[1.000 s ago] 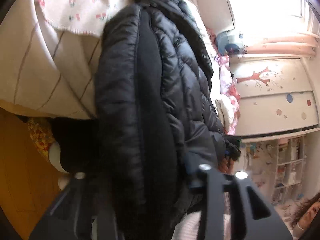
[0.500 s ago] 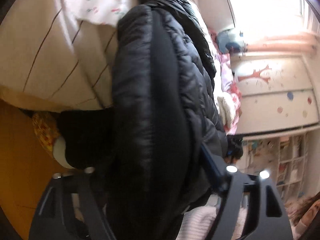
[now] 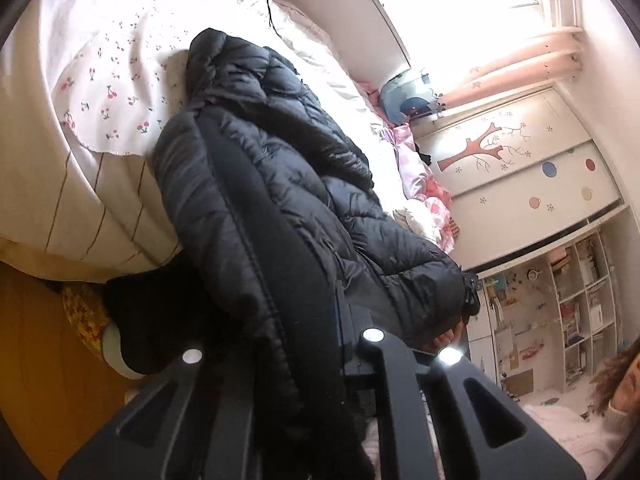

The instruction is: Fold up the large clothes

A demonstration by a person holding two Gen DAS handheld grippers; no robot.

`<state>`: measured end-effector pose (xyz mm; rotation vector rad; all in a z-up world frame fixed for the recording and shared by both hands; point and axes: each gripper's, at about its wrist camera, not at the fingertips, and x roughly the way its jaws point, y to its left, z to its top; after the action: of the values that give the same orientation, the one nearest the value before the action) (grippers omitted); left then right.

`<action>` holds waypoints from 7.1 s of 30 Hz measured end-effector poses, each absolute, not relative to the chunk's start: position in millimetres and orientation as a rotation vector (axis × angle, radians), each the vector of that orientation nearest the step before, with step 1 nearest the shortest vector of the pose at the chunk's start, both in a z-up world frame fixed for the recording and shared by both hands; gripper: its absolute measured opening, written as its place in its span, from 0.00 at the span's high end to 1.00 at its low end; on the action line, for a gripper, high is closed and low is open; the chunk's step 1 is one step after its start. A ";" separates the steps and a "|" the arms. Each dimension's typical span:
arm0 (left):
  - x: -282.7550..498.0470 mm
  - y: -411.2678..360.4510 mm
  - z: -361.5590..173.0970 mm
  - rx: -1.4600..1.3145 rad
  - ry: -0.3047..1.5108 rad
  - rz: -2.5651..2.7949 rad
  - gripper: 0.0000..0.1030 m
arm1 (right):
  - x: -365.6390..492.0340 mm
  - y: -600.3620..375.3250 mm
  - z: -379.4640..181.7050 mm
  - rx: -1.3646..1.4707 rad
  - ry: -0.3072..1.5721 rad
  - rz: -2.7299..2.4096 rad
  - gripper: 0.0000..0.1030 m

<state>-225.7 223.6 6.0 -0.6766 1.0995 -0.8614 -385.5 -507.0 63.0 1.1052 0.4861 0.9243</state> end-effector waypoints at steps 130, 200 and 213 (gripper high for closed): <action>156.1 -30.3 -41.0 -0.239 0.925 -0.370 0.20 | 200.3 -275.6 -52.6 -0.053 1.138 0.230 0.07; 82.8 -27.2 -29.4 0.067 0.683 -0.226 0.15 | 115.1 -409.6 -35.3 0.196 1.050 0.000 0.07; 97.4 30.1 -46.2 -0.085 0.800 -0.202 0.07 | -30.2 -498.5 18.9 0.371 0.975 0.024 0.07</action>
<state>97.4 30.1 -46.2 -0.0851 0.7999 -0.2025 -30.1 -498.5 18.9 0.3714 0.9753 0.0244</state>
